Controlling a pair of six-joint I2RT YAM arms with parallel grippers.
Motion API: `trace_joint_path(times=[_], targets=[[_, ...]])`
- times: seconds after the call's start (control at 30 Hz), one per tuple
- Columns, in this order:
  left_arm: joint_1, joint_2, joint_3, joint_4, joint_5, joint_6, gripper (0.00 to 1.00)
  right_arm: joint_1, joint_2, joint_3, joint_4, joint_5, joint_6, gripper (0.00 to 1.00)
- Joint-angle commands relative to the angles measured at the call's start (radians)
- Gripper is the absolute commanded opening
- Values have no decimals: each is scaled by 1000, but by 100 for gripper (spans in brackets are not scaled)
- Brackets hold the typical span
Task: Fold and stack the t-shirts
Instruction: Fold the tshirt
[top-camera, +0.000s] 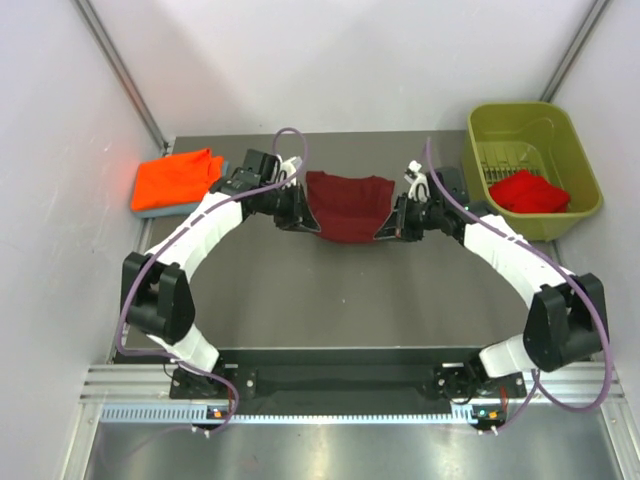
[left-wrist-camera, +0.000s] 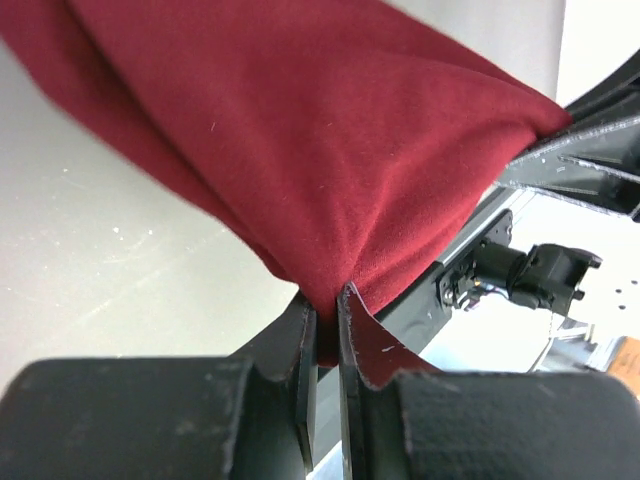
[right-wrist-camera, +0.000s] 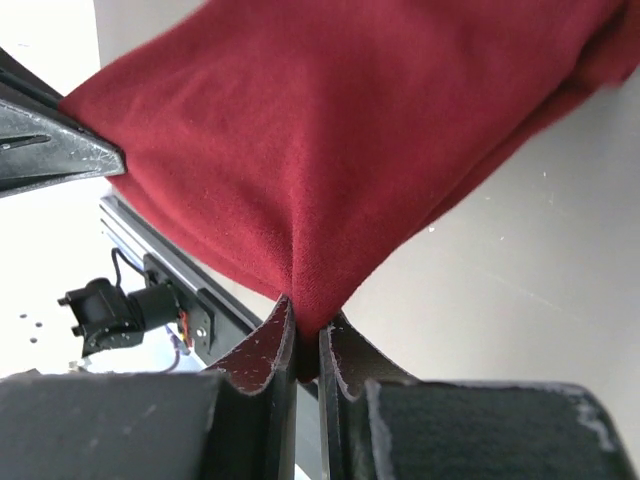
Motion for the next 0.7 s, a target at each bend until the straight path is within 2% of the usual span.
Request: trace_joint_path(times=[0.0,0.2,0.37,0.5,0.67], targets=[[2,-58,-9,-20,-25,37,0,10,-62,7,-30,54,-55,0],[3,-8,72,-14,-34,65,0,2,-13,104,-10,66,-85,0],[11,102,129,-11,-59,63,0,-5,112,133,76,57,-79,0],[34,208,204,1,-56,43,0,-28,227,218,96,46,-80,0],[54,394,422,6,-80,51,0,-53,404,372,100,43,-76,0]])
